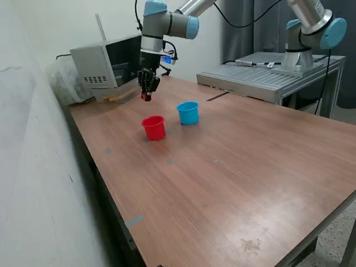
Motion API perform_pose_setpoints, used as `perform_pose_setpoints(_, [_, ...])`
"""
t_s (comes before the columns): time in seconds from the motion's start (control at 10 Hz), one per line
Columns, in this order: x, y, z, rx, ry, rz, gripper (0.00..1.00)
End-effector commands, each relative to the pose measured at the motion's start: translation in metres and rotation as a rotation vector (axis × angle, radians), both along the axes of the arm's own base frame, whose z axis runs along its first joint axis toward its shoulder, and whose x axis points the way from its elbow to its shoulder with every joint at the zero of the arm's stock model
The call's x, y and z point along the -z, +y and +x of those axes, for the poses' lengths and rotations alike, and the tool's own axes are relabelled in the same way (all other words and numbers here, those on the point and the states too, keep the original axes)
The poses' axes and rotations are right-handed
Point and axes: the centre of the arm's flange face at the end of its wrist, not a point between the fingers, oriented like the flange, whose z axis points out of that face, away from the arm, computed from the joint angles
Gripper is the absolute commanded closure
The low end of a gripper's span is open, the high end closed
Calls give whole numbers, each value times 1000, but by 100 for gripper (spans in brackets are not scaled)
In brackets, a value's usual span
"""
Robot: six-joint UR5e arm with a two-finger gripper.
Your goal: Place red objects in the red bin, and blue objects in the blue bin.
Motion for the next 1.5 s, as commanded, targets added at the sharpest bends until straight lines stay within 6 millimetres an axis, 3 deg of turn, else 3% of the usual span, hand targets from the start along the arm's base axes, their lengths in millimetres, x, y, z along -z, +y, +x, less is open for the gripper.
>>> perform_pose_setpoints(0.0, [16,3,-2,1,-20,-9,100])
perform_pose_setpoints(0.4, [30,-7,-5,-13,-35,-18,100])
perform_pose_setpoints(1.4, [31,-7,-4,-13,-36,-18,100])
